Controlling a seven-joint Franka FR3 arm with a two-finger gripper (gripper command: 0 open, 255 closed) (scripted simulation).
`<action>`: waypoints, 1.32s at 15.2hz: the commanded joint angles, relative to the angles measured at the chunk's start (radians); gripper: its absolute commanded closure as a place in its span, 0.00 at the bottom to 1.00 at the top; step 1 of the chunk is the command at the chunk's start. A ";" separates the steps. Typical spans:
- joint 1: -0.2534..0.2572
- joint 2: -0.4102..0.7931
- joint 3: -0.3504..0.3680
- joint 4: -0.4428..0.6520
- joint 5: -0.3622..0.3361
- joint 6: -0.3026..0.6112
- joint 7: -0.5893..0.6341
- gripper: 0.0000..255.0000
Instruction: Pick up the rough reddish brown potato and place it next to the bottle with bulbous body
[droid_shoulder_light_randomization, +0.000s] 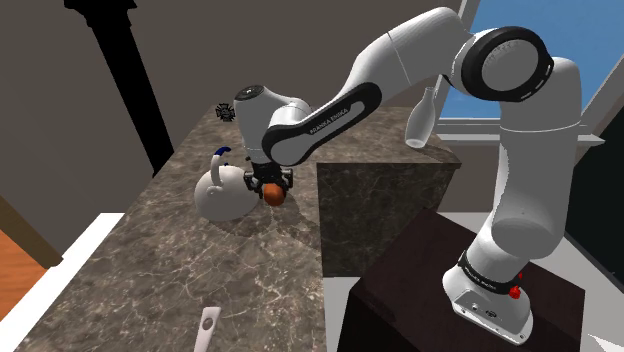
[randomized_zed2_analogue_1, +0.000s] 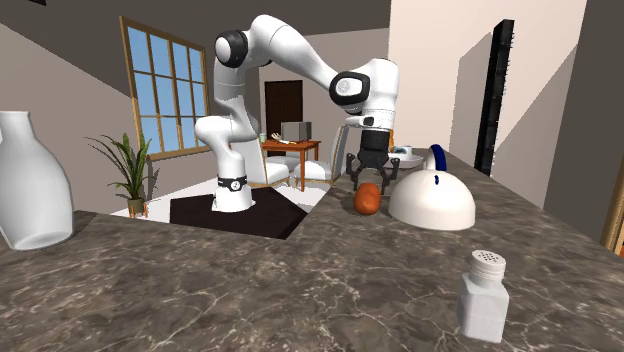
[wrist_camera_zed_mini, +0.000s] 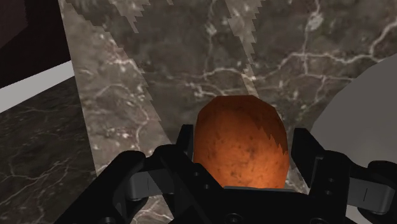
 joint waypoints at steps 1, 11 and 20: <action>0.000 0.001 0.000 0.000 0.000 0.000 0.000 1.00; -0.004 -0.020 0.007 0.014 0.016 -0.031 -0.013 1.00; -0.013 -0.071 0.023 0.071 0.056 -0.128 -0.049 1.00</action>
